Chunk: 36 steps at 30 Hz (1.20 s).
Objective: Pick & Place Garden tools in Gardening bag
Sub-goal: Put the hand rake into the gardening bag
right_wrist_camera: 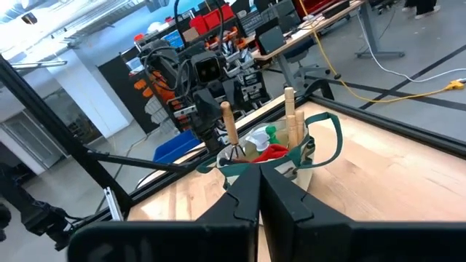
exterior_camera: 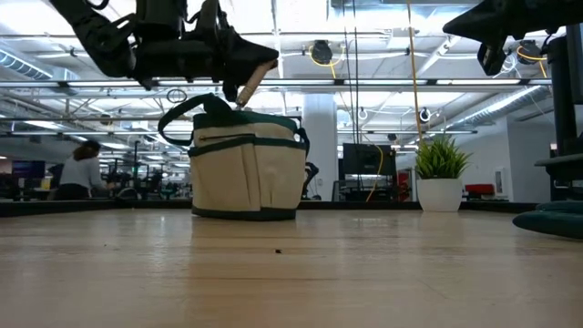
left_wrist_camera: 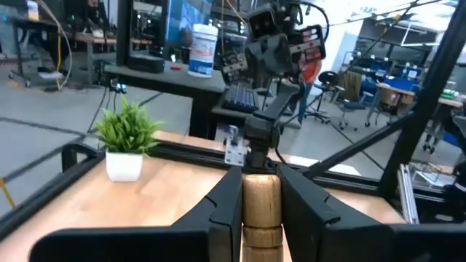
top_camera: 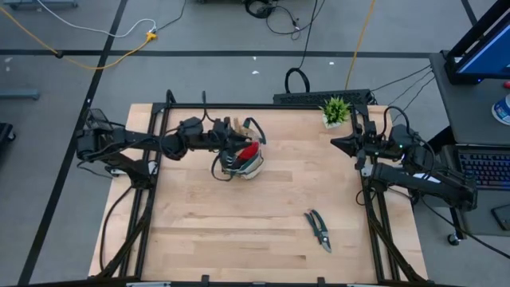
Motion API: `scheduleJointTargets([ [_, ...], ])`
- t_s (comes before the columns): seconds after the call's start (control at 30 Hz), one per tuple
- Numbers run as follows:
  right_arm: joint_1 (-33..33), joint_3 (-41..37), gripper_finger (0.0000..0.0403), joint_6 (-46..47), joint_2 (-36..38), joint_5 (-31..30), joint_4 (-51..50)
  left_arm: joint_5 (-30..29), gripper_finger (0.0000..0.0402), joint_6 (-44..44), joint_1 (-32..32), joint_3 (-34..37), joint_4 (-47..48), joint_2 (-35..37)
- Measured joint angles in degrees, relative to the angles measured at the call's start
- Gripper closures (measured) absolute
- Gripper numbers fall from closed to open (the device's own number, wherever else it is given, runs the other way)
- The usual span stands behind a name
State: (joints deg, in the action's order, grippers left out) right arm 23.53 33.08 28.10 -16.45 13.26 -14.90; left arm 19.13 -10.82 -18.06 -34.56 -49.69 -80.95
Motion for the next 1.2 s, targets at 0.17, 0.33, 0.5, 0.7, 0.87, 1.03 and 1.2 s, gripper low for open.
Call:
scheduleJointTargets([
  [0.17, 0.0, 0.0, 0.0403, 1.2, 0.0, 0.0, 0.0, -0.8, 0.0333, 3.0, -0.9, 0.8, -0.2, 0.0],
  [0.33, 0.0, 0.0, 0.0403, 1.7, 0.0, 0.0, 0.0, -0.8, 0.0333, 4.1, -2.8, 2.1, -0.4, 0.0],
  [0.5, 0.0, 0.0, 0.0403, 1.4, 0.0, 0.0, 0.0, -0.5, 0.0333, 4.3, -2.9, 2.9, -2.1, 0.0],
  [0.7, 0.0, 0.0, 0.0403, 1.1, 0.0, -1.6, 0.0, -0.7, 0.0333, 5.4, -1.2, 3.0, -4.7, -0.1],
  [0.87, 0.0, 0.0, 0.0403, 1.2, 0.0, -1.5, 0.0, -1.5, 0.0333, 6.5, -0.4, 3.0, -4.8, -0.1],
  [1.03, 0.0, 0.0, 0.0403, 1.2, 0.0, -1.5, 0.0, -1.8, 0.0333, 7.5, -0.2, 3.0, -4.0, -0.4],
  [1.2, 0.0, 0.0, 0.0403, 1.2, 0.0, -1.5, 0.0, -3.0, 0.0333, 7.5, -0.2, 4.0, -4.7, -1.1],
])
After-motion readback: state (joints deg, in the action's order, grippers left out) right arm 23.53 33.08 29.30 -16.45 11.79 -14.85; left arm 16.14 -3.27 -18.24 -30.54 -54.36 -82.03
